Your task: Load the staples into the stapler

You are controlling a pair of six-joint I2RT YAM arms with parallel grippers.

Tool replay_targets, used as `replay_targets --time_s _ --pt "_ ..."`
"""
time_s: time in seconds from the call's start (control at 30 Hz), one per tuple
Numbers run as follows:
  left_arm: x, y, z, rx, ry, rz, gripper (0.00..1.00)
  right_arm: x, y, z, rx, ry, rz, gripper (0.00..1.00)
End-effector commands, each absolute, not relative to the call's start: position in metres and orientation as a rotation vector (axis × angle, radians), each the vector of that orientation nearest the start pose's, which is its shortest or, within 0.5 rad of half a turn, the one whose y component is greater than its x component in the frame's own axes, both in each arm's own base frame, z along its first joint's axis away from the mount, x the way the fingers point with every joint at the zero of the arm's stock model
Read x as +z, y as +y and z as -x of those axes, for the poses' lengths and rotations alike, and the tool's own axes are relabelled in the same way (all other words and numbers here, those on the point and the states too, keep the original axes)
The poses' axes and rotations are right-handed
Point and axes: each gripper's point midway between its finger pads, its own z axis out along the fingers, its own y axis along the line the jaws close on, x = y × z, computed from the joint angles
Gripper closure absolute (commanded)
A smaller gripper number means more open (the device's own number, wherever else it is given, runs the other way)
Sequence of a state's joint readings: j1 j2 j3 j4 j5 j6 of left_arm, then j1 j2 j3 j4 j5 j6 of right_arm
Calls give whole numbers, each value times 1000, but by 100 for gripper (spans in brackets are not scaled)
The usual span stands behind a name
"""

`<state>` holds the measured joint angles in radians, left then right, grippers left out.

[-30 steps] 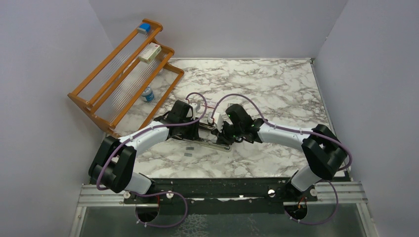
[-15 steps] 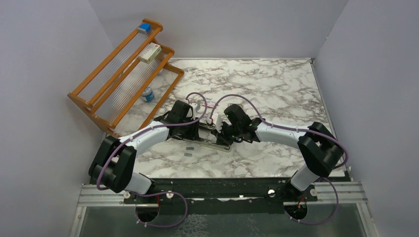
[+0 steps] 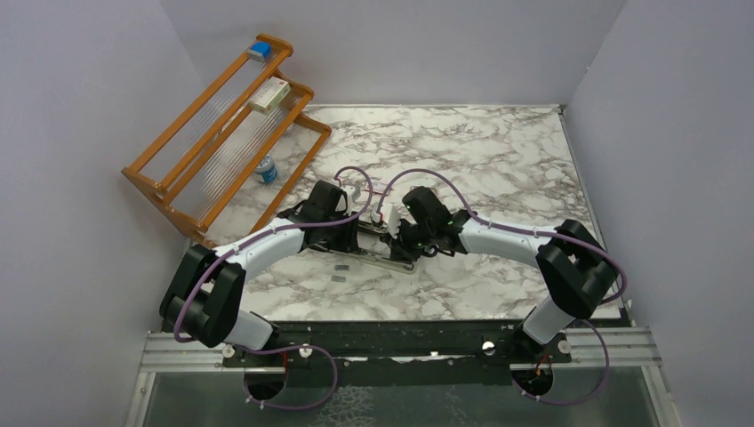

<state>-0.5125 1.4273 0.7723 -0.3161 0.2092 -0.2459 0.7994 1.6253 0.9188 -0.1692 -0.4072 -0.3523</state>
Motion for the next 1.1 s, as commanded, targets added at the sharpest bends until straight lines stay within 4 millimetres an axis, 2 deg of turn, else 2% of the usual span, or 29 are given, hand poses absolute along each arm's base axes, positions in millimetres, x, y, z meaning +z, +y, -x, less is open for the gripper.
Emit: replay_targets --time_s 0.0,0.6,1.07 --pt "39 -191 -249 -514 2618 -446 57 55 314 -225 684 1997 1524 98" --pt "39 -191 -249 -514 2618 -446 57 45 308 -222 670 2099 1552 98" --pt "38 -191 -248 -513 2621 -446 57 43 301 -236 560 2154 1467 98"
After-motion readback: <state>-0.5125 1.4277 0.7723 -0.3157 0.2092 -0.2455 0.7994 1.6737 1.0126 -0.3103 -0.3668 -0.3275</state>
